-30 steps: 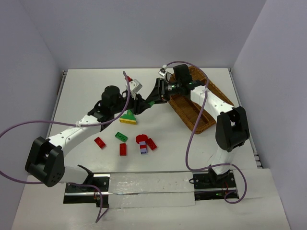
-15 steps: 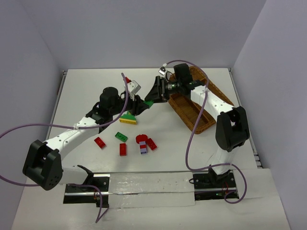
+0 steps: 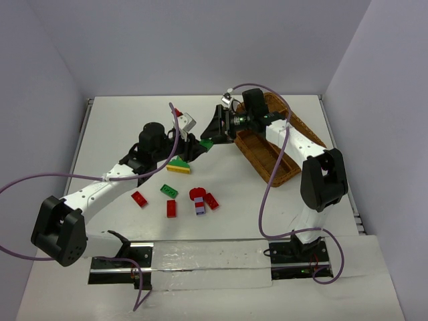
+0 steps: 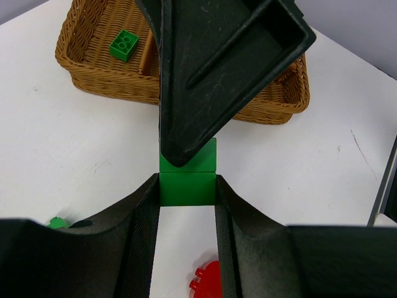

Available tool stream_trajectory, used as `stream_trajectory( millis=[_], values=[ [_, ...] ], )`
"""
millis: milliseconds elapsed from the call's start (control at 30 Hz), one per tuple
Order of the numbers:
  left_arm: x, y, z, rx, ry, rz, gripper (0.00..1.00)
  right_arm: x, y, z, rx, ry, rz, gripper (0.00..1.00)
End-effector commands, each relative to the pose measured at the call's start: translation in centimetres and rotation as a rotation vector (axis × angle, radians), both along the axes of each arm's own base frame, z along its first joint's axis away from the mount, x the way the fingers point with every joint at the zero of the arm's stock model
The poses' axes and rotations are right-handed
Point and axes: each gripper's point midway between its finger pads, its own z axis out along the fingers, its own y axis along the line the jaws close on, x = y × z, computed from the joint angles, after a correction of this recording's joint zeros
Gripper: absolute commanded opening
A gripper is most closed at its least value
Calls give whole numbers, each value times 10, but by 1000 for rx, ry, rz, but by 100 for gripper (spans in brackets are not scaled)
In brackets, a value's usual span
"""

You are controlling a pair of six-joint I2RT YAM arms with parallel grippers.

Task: Sort the legos into containers by color

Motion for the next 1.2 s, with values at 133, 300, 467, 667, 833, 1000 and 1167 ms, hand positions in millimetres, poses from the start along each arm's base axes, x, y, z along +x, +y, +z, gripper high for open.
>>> stream_trajectory(
  millis=[133,300,467,667,833,1000,1167],
  values=[
    [0,2,18,-14,-70,6,0,6,-8,11,-8,-62,-40,79],
    [1,2,19,-15,-74,11,0,3,-8,9,-10,-56,-33,67],
    [3,3,18,-9,-77,20,0,0,-7,8,-1,-54,-12,59],
    [7,3,18,-7,-84,29,0,-4,-6,8,7,-52,13,55],
    [8,3,18,-7,-85,35,0,-7,-6,7,13,-50,34,61],
    [9,3,18,-6,-89,38,0,-8,-5,7,17,-51,46,64],
    [10,3,19,-7,-91,38,0,-10,-3,9,30,-50,60,60]
  ],
)
